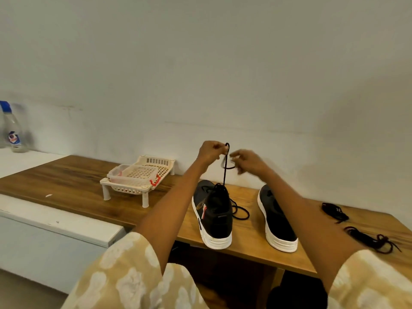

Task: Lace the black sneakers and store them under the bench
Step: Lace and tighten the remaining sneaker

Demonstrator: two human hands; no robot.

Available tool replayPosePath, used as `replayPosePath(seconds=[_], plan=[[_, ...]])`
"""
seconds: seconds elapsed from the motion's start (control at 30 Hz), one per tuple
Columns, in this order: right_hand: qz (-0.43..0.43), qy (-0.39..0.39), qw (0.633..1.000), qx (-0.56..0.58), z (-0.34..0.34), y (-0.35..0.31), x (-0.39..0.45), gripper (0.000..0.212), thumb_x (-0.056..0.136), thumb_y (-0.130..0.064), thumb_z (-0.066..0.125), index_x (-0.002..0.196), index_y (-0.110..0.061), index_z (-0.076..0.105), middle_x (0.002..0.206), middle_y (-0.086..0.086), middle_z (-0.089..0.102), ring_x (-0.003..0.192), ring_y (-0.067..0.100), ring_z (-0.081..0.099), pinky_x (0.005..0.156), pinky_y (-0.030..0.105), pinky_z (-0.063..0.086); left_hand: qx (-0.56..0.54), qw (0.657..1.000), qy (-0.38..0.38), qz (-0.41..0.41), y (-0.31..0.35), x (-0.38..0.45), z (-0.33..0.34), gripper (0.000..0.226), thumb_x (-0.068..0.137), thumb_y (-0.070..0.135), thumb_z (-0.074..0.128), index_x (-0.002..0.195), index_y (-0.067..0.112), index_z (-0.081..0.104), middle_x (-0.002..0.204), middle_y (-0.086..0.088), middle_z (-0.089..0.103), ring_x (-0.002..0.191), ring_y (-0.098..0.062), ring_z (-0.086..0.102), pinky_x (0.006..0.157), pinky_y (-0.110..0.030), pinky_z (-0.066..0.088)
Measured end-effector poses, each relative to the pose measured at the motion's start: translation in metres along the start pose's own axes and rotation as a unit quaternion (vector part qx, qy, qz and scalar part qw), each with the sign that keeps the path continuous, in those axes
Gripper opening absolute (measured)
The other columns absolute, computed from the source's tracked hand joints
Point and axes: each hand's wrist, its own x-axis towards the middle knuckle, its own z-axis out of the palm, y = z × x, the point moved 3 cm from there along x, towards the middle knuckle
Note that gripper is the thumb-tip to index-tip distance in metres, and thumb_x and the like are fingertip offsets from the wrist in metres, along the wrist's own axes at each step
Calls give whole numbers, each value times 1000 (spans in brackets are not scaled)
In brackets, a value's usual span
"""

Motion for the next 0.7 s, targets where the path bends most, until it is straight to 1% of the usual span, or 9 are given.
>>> replayPosePath(seconds=[0.1, 0.2, 0.27, 0.33, 0.4, 0.5, 0.57, 0.63, 0.7], plan=[[5, -56, 998, 14, 32, 9, -11, 16, 98, -12, 48, 108, -7, 60, 72, 5, 56, 63, 18, 56, 68, 28, 54, 17, 999, -27, 23, 25, 3, 5, 20, 90, 13, 63, 102, -2, 67, 87, -8, 66, 74, -7, 61, 59, -15, 45], [5, -26, 998, 51, 37, 7, -11, 25, 98, -14, 49, 102, 6, 64, 71, 8, 56, 63, 17, 54, 68, 28, 54, 16, 999, -29, 21, 25, -3, 5, 21, 90, 15, 63, 104, 0, 65, 93, -10, 65, 82, -17, 60, 60, -17, 45], [9, -4, 998, 67, 35, 9, -11, 24, 98, -14, 49, 102, 3, 65, 71, 5, 56, 62, 14, 54, 65, 24, 53, 25, 1000, -8, -10, 12, -11, 2, 29, 91, 21, 62, 113, 4, 57, 98, -8, 59, 81, -19, 56, 60, -18, 42], [27, 35, 996, 79, 32, 18, -11, 22, 97, -13, 50, 102, 0, 67, 70, 3, 58, 60, 14, 55, 67, 27, 55, 75, 995, -7, -64, -7, -24, -2, 38, 90, 28, 62, 120, 7, 48, 101, -4, 51, 74, -15, 50, 58, -20, 38], [66, 71, 993, 71, 32, 33, -9, 19, 97, -12, 52, 98, 0, 67, 67, 5, 57, 58, 18, 55, 66, 34, 54, 135, 983, -54, -112, -29, -39, -4, 40, 89, 27, 63, 117, 7, 45, 97, -4, 47, 71, -12, 46, 55, -22, 35], [165, 56, 984, 21, 40, 60, -6, 13, 94, -8, 54, 86, 0, 61, 61, 9, 52, 52, 22, 49, 62, 35, 45, 213, 950, -166, -157, -53, -65, -5, 20, 86, 18, 67, 90, 11, 48, 77, -2, 44, 65, -10, 41, 55, -22, 33], [201, 16, 978, -50, 49, 70, -8, 14, 93, -8, 55, 81, -2, 52, 61, 13, 51, 52, 24, 50, 65, 40, 48, 220, 941, -178, -187, -66, -73, -8, 15, 87, 15, 65, 82, 10, 53, 70, -7, 48, 57, -13, 44, 53, -23, 39], [196, 2, 973, -122, 52, 68, -14, 23, 94, -10, 55, 73, -3, 48, 65, 14, 55, 55, 26, 56, 69, 41, 53, 195, 948, -146, -204, -71, -74, -14, 6, 88, 12, 63, 86, 7, 61, 74, -12, 56, 55, -16, 53, 52, -23, 49], [160, 27, 971, -174, 50, 57, -16, 33, 94, -17, 58, 64, -4, 49, 62, 12, 56, 55, 24, 58, 63, 34, 51, 169, 953, -119, -222, -72, -70, -22, 15, 87, 8, 64, 100, 1, 64, 84, -15, 63, 66, -20, 63, 61, -26, 55]])
